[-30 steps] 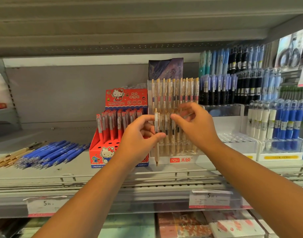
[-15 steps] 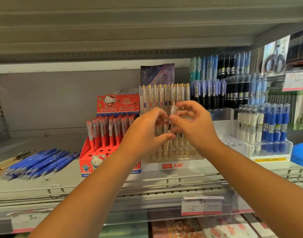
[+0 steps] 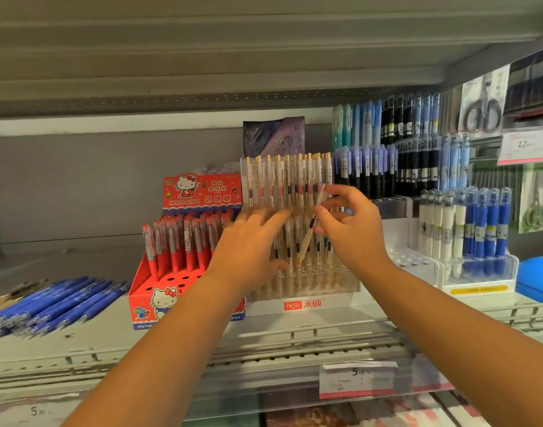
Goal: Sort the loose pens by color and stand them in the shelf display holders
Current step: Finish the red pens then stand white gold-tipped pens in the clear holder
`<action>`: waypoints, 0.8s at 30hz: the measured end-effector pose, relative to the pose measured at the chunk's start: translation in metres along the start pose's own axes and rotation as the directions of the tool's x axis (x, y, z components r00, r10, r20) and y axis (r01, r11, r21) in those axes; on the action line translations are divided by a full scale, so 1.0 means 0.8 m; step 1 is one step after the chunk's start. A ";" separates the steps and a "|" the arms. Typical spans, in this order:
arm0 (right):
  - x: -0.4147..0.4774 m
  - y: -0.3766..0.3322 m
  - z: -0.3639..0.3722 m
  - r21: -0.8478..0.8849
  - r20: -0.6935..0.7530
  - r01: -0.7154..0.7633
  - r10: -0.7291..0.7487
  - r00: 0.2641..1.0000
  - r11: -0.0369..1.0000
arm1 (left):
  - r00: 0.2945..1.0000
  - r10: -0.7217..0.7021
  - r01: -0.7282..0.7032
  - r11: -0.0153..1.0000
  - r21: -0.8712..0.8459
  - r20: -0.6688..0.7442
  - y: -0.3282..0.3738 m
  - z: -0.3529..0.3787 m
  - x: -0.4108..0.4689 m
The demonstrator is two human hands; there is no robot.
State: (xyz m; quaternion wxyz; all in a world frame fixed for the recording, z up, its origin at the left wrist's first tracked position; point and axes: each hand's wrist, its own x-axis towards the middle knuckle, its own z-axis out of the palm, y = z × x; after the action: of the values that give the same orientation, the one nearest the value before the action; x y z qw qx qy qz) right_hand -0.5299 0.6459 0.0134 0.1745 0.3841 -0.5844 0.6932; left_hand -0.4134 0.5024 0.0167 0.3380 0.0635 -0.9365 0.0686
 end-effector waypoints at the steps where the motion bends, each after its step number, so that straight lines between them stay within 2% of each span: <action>1: 0.000 0.001 0.001 0.008 -0.002 0.000 0.000 1.000 1.000 | 1.000 -0.005 0.005 1.000 -0.002 -0.007 0.001 0.002 0.000; 7: -0.002 0.003 0.002 -0.054 0.039 0.066 -0.064 0.997 0.996 | 0.998 -0.029 0.028 0.999 -0.025 -0.053 0.002 0.011 -0.002; 14: -0.010 0.008 0.014 -0.269 0.238 0.068 -0.003 0.971 0.961 | 0.996 -0.023 0.021 0.999 -0.033 -0.085 0.000 0.015 -0.004; 20: -0.012 0.010 0.014 -0.263 0.230 0.006 0.056 0.972 0.965 | 0.995 -0.030 0.021 0.996 -0.090 -0.095 -0.003 0.020 -0.005; 24: -0.015 0.013 0.009 -0.309 0.195 0.032 0.031 0.980 0.951 | 0.995 -0.037 0.025 0.991 -0.130 -0.096 -0.004 0.022 -0.006</action>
State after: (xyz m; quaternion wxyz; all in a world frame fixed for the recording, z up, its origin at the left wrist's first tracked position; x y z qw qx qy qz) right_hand -0.5266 0.6387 -0.0023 0.1739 0.4190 -0.7004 0.5510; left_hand -0.4205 0.4965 0.0006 0.3879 0.0527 -0.9202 0.0057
